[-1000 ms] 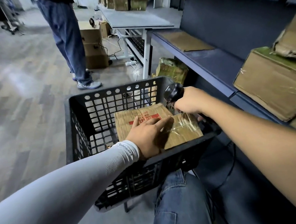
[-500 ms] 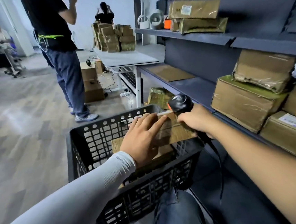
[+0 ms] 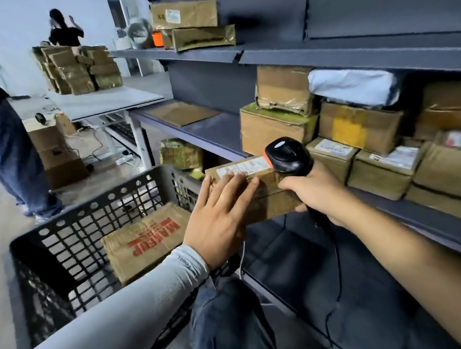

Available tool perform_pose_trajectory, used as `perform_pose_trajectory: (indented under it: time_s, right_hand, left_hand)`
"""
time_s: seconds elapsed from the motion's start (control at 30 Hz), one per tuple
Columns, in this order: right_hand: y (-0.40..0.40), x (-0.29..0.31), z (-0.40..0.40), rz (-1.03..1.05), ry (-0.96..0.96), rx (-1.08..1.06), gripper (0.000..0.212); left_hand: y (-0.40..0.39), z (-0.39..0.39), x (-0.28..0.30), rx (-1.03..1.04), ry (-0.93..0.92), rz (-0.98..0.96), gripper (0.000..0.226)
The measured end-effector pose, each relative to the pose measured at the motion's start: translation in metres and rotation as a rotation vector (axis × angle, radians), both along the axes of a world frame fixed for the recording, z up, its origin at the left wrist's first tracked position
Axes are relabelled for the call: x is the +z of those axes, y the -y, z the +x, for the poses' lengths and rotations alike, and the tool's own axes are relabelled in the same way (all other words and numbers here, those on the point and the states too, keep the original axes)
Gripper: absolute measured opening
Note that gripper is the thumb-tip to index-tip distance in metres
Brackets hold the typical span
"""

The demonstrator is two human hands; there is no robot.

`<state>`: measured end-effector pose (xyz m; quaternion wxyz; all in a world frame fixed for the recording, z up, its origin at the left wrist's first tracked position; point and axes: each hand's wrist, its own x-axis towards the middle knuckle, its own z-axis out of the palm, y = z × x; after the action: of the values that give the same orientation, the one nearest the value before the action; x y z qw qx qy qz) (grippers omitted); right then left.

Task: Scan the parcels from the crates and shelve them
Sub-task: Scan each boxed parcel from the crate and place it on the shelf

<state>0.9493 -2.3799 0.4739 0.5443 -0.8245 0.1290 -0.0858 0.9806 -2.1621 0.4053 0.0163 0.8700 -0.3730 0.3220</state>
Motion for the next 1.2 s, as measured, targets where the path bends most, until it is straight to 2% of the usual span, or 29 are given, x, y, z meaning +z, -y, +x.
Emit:
perform_pose_trajectory:
  time_s: [0.17, 0.37, 0.47, 0.53, 0.6, 0.7, 0.83, 0.97, 1.1, 1.2]
  right_hand:
    - [0.031, -0.024, -0.041, 0.011, -0.014, -0.068, 0.018]
    - [0.057, -0.069, -0.086, 0.013, -0.011, -0.119, 0.016]
    - [0.068, -0.1, -0.104, 0.046, 0.001, -0.14, 0.027]
    - [0.076, -0.119, -0.114, 0.107, 0.001, -0.154, 0.028]
    - [0.087, -0.137, -0.12, 0.189, 0.004, -0.181, 0.021]
    - [0.104, -0.158, -0.121, 0.33, 0.01, -0.27, 0.015]
    - [0.12, -0.183, -0.117, 0.506, -0.127, -0.306, 0.017]
    - [0.127, -0.2, -0.114, 0.607, -0.283, -0.2, 0.023]
    - [0.123, -0.21, -0.112, 0.603, -0.24, -0.185, 0.023]
    - [0.116, -0.215, -0.108, 0.593, -0.164, -0.204, 0.032]
  left_hand:
    - [0.034, -0.012, -0.027, -0.12, -0.001, -0.038, 0.108]
    - [0.063, -0.036, -0.07, -0.219, -0.052, -0.076, 0.116]
    - [0.075, -0.049, -0.098, -0.212, -0.096, -0.092, 0.114]
    - [0.078, -0.052, -0.114, -0.202, -0.127, -0.083, 0.114]
    - [0.078, -0.054, -0.128, -0.226, -0.125, -0.068, 0.11]
    - [0.077, -0.054, -0.149, -0.32, -0.095, -0.071, 0.089]
    - [0.079, -0.052, -0.172, -0.39, -0.061, -0.107, 0.081]
    - [0.08, -0.049, -0.18, -0.421, -0.082, -0.107, 0.073]
    - [0.073, -0.047, -0.188, -0.294, -0.199, -0.145, 0.091]
    - [0.076, -0.051, -0.192, -0.212, -0.331, -0.273, 0.102]
